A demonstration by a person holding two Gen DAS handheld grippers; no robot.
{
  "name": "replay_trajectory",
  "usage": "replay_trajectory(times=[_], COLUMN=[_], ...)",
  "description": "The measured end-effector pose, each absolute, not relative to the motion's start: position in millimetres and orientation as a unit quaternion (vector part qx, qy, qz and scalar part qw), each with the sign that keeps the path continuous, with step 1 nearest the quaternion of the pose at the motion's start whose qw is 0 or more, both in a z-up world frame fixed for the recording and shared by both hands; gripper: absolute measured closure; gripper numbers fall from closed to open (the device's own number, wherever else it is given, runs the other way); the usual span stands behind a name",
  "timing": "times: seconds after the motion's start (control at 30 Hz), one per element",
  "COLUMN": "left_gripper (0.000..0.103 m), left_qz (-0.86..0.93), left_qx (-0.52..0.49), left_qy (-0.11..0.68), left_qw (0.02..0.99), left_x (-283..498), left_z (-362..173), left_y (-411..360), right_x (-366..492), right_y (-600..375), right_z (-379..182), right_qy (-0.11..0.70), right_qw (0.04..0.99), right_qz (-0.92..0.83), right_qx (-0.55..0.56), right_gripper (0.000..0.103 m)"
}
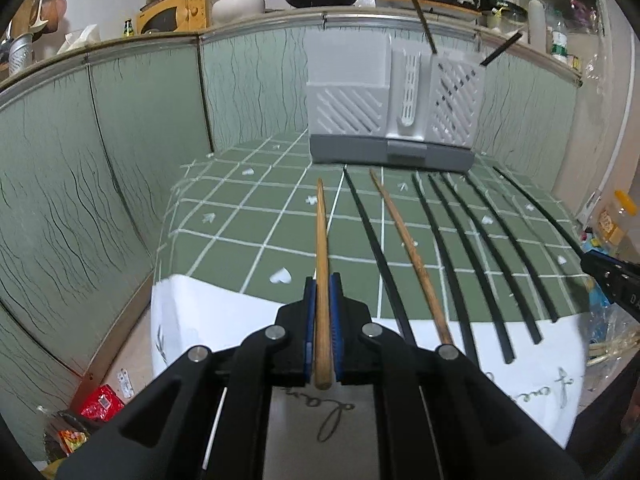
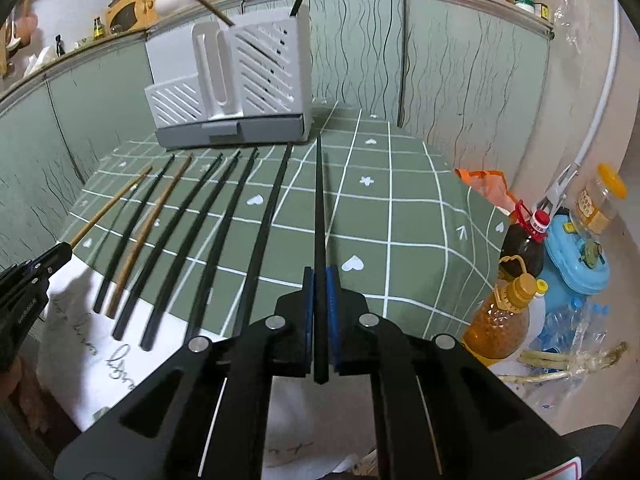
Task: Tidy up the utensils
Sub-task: 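Lift both held chopsticks upright and carry them toward the white drainer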
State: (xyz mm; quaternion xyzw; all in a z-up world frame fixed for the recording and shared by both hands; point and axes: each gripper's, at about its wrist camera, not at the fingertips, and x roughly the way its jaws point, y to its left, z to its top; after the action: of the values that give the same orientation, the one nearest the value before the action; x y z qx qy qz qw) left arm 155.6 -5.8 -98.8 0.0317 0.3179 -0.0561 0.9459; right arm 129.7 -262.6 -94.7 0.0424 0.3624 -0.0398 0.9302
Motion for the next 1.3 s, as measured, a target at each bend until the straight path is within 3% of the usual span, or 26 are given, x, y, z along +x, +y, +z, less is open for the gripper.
replay_trajectory(times=[0.7, 1.3], left_gripper=[0.095, 0.095], left_qz=[-0.099, -0.129], left_qx=[0.026, 0.005], left_qy=[0.295, 0.294], left_qw=[0.95, 0.947], left_x=[153.0, 190.7], left_z=[-25.7, 12.3], left_y=[25.7, 33.2], right_x=[117.1, 167.8], right_y=[-279.7, -286.1], right_z=[-22.3, 26.6], right_qy=[0.318, 0.282], right_qw=[0.947, 0.958], right_qz=[-0.011, 0.037], right_qx=[0.044, 0.038], right_gripper=[0.097, 0.097])
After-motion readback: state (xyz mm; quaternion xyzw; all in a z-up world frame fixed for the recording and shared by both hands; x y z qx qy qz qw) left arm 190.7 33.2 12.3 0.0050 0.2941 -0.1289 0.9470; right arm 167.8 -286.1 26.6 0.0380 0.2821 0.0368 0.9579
